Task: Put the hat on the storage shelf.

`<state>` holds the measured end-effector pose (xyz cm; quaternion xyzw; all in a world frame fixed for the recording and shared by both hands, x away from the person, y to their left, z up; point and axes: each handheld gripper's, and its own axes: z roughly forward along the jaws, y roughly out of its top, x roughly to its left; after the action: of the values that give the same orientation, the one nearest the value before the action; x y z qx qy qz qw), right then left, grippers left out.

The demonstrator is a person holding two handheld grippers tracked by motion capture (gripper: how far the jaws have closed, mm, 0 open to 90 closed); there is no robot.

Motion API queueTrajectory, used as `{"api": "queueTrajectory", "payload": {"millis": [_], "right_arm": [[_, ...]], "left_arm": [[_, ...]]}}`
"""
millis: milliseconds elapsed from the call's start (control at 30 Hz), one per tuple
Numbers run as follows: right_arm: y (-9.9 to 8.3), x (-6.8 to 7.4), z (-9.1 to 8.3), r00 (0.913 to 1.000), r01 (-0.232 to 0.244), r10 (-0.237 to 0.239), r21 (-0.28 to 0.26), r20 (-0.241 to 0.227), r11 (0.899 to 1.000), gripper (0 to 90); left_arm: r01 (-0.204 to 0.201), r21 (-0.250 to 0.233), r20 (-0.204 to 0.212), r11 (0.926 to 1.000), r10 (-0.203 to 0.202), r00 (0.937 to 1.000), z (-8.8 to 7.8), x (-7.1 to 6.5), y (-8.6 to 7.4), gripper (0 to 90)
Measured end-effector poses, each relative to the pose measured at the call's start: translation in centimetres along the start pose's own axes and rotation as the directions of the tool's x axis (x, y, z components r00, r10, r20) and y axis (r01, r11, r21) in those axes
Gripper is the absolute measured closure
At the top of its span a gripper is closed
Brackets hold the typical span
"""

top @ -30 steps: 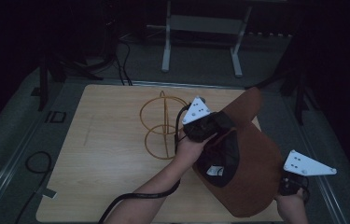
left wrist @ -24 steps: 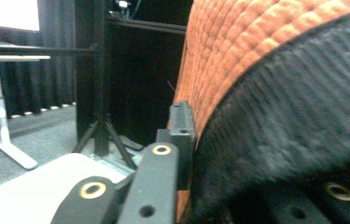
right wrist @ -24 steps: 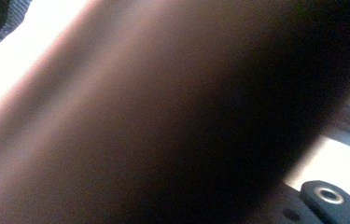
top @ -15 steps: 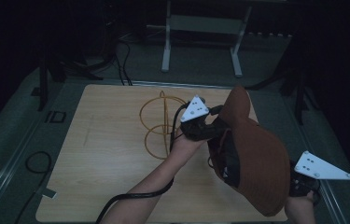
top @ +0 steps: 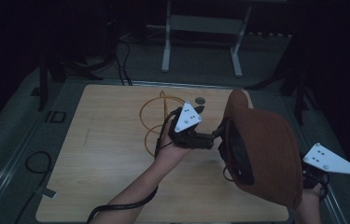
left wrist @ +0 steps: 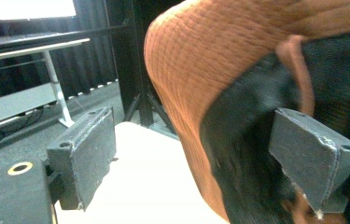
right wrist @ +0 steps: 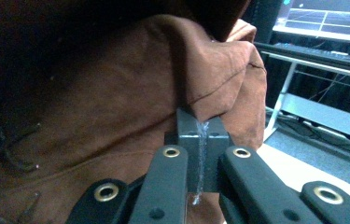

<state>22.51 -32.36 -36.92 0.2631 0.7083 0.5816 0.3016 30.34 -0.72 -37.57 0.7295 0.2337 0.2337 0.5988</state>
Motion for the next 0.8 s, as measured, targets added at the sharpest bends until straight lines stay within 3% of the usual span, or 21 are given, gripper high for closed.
{"api": "queueTrajectory", "payload": {"millis": [100, 233, 400, 600, 633, 667, 800], "right_arm": [[0.5, -0.3, 0.3, 0.9998, 0.009, -0.009, -0.008, 0.016, 1.0, 90.0], [1.2, -0.7, 0.8, 0.9993, 0.011, -0.011, -0.009, 0.036, 1.0, 90.0], [2.7, -1.7, 2.0, 0.9985, 0.01, -0.009, -0.027, 0.054, 1.0, 90.0], [4.5, -2.3, 4.9, 0.9978, 0.023, -0.022, -0.014, 0.063, 1.0, 90.0], [4.8, -2.3, 5.3, 0.9977, 0.024, -0.023, -0.013, 0.064, 1.0, 90.0], [5.0, -2.4, 5.8, 0.9975, 0.023, -0.022, -0.013, 0.068, 1.0, 89.9], [5.4, -2.7, 7.1, 0.9976, 0.02, -0.019, -0.015, 0.067, 1.0, 89.9]], "left_arm": [[0.002, 0.0, -0.011, 1.0, -0.002, 0.9999, -1.0, 0.1, 0.1, 15.8], [-0.031, 0.013, -0.044, 0.9994, 0.031, 0.9986, -3.4, 0.2, -0.2, 15.0], [0.001, 0.029, -0.066, 0.9996, 0.001, 0.9978, -6.4, 1.0, -1.5, 14.9], [0.015, 0.053, -0.13, 0.9985, -0.008, 0.9914, -9.4, 1.7, -4.7, 12.6], [0.035, 0.055, -0.147, 0.9979, -0.027, 0.9888, -10.3, 2.0, -6.0, 12.6], [0.035, 0.055, -0.147, 0.9979, -0.027, 0.9888, -10.3, 2.0, -6.0, 12.6], [0.062, 0.087, -0.185, 0.9943, -0.045, 0.9817, -12.1, 2.2, -8.6, 12.6]]}}
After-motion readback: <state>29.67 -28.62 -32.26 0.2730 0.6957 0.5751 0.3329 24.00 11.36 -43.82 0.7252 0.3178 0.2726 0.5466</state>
